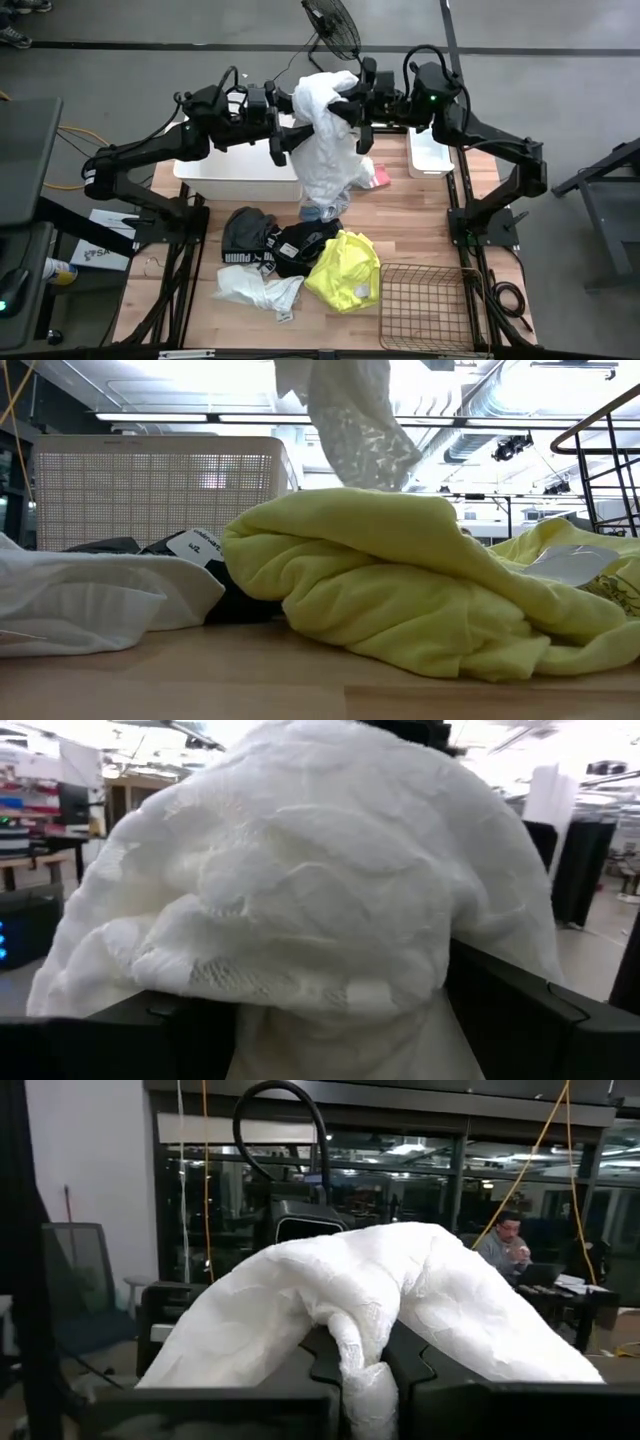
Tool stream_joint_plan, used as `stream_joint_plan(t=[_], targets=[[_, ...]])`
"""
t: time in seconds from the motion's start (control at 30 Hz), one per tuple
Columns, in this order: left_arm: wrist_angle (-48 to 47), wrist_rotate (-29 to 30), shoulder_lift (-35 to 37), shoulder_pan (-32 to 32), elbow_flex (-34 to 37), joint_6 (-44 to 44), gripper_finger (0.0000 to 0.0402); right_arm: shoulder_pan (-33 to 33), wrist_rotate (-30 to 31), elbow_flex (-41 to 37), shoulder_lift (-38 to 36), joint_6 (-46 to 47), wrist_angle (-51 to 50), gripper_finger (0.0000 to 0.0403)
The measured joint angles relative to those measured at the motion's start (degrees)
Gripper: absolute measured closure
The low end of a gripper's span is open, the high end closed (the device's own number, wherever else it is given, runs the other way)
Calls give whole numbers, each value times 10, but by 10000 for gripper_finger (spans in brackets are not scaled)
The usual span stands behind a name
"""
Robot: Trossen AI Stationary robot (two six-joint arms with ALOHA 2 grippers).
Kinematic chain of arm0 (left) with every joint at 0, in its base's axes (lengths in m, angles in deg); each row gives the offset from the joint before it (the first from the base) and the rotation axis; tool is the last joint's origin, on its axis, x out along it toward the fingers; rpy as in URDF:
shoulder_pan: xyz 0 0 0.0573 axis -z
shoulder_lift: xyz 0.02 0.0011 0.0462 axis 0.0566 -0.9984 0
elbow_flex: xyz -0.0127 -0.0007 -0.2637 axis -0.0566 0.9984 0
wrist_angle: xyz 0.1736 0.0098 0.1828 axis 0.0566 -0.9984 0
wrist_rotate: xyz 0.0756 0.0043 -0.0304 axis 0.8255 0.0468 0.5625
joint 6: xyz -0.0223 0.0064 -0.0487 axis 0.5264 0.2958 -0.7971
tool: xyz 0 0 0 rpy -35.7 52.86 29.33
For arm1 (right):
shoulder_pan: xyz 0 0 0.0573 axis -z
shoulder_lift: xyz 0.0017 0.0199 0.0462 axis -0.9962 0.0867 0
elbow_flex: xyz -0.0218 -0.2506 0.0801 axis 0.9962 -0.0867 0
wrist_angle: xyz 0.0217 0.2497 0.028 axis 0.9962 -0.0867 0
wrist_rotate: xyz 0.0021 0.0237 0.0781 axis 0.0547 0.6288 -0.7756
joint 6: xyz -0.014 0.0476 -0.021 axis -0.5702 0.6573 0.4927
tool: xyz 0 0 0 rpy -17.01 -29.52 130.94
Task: Pick & Place Cloths
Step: Put the white dress into the big white bin
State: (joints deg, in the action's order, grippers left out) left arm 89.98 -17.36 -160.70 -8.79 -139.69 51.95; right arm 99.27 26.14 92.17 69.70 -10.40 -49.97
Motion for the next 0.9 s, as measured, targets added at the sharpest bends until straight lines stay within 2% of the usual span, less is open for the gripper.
stream_joint_plan(t=[0.27, 0.37, 0.5, 0.83, 0.9], targets=[[15, -5, -2, 0, 0, 1, 93, -4, -25, 0, 9, 7, 0, 390], [13, -5, -2, 0, 0, 1, 109, -3, -25, 0, 10, 8, -1, 390], [14, -6, -2, 0, 0, -6, 166, -3, -25, 0, 10, 7, 1, 390], [17, -17, -2, 0, 0, -12, 357, -3, -24, 0, 10, 7, 5, 390], [19, -17, -2, 0, 0, -12, 360, -3, -24, 0, 10, 7, 5, 390]])
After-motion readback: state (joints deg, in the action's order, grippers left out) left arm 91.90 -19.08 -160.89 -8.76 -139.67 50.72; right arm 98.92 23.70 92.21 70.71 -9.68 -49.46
